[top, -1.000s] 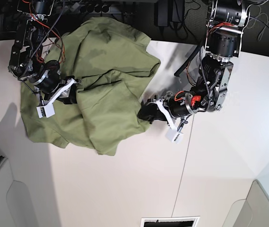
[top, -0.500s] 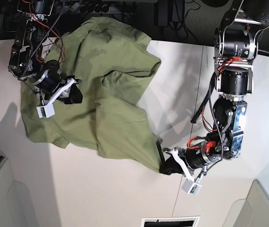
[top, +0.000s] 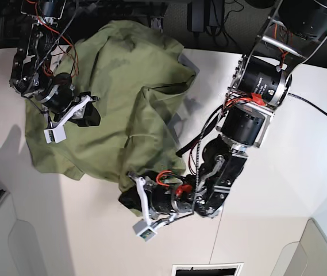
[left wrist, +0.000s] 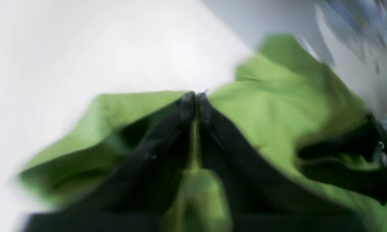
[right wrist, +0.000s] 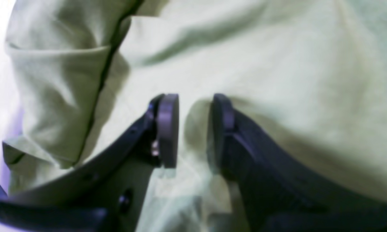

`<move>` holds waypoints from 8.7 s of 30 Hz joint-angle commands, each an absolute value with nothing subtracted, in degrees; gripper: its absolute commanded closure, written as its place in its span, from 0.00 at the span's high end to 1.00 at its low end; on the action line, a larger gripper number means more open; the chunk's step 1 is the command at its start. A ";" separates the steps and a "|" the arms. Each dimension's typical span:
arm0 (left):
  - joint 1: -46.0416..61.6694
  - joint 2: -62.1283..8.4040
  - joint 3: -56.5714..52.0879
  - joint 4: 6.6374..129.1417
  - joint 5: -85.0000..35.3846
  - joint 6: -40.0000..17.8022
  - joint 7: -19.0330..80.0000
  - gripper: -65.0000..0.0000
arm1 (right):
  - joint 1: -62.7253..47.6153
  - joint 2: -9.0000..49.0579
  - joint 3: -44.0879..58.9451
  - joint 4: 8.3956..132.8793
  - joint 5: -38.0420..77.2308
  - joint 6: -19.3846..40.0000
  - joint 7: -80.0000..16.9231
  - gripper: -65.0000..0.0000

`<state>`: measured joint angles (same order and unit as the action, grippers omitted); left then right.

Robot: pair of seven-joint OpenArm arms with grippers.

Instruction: Layout the t-shirt on the table in an organized manner, then fold the t-shirt properly

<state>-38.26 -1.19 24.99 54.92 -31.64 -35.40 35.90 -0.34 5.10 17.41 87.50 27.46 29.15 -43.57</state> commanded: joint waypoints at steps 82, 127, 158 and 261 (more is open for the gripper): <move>-17.19 9.00 33.76 81.34 -11.40 -21.67 38.02 0.29 | -3.57 8.93 21.91 88.36 26.13 30.22 -46.92 0.28; -23.97 9.00 27.29 56.77 -8.69 -23.16 23.35 0.42 | -3.66 8.38 24.62 88.33 31.90 30.28 -47.57 0.28; -27.24 -2.37 19.53 78.26 -23.51 -28.82 38.39 0.00 | -3.60 8.38 24.62 88.33 30.89 30.28 -46.46 0.28; -11.07 -31.16 -2.59 55.90 -46.96 -37.26 45.12 0.33 | 17.12 16.71 20.73 69.30 25.80 29.85 -42.50 0.00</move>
